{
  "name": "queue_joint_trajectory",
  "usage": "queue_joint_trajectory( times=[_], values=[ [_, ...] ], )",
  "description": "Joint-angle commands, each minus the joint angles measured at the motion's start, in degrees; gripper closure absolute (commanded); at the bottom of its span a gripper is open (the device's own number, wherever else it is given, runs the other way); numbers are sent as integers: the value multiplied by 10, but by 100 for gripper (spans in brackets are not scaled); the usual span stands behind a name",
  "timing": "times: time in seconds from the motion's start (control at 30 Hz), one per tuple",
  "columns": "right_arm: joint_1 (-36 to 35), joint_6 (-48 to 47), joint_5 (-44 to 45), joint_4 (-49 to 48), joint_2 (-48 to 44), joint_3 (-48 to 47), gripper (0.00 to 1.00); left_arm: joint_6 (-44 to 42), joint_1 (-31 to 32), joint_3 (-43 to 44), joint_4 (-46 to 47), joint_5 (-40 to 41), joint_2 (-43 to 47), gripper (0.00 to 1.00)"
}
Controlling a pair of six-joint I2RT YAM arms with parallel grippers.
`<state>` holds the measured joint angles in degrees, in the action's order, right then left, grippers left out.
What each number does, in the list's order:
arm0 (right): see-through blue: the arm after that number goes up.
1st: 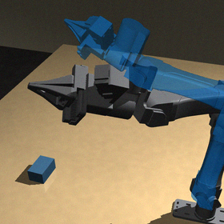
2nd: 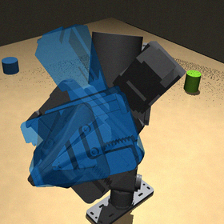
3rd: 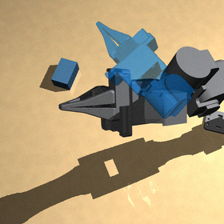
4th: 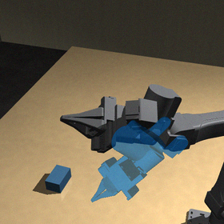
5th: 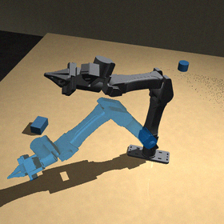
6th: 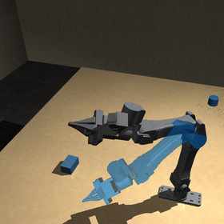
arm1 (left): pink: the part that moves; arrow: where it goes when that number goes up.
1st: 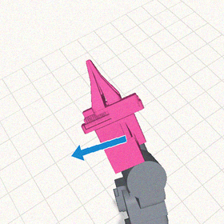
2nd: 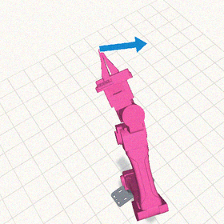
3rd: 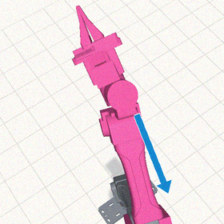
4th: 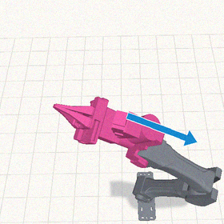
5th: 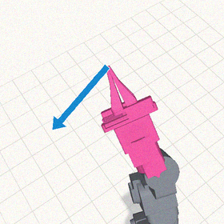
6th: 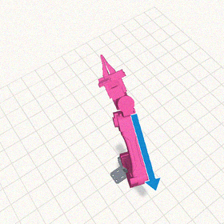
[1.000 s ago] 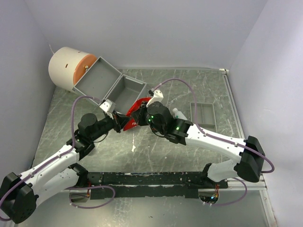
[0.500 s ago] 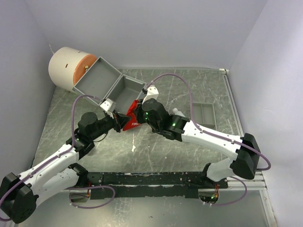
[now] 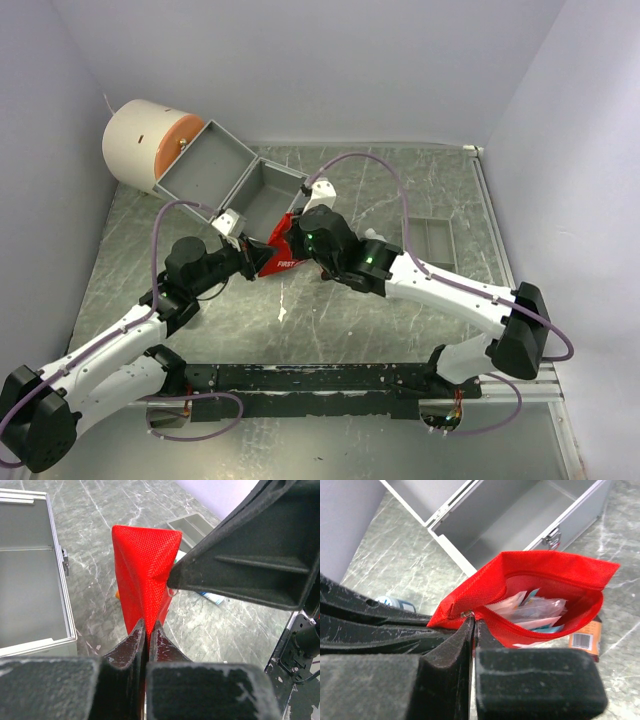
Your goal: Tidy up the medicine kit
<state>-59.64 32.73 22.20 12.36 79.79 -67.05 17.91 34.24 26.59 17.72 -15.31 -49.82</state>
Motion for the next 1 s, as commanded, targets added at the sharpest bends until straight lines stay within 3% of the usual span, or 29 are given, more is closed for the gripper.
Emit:
queue_joint_trajectory(
  times=[0.0, 0.2, 0.4, 0.57, 0.8, 0.97],
  values=[
    [9, 45, 116, 101, 17, -52, 100, -6, 2, 23, 19, -10, 13, 93],
    [10, -28, 5, 4, -1, -25, 100, -2, 2, 23, 22, -20, 10, 93],
    [10, -36, -45, 12, 8, -37, 100, -6, 2, 22, 18, -13, 17, 93],
    [10, -41, -35, 2, -13, -9, 84, -13, 2, 31, 11, -3, 16, 93],
    [10, -117, -30, -11, -52, 27, 88, -30, 2, 40, 3, -2, 16, 93],
    [10, -170, -88, -38, -77, 41, 89, -38, 1, 43, -7, -4, 20, 93]
  ],
)
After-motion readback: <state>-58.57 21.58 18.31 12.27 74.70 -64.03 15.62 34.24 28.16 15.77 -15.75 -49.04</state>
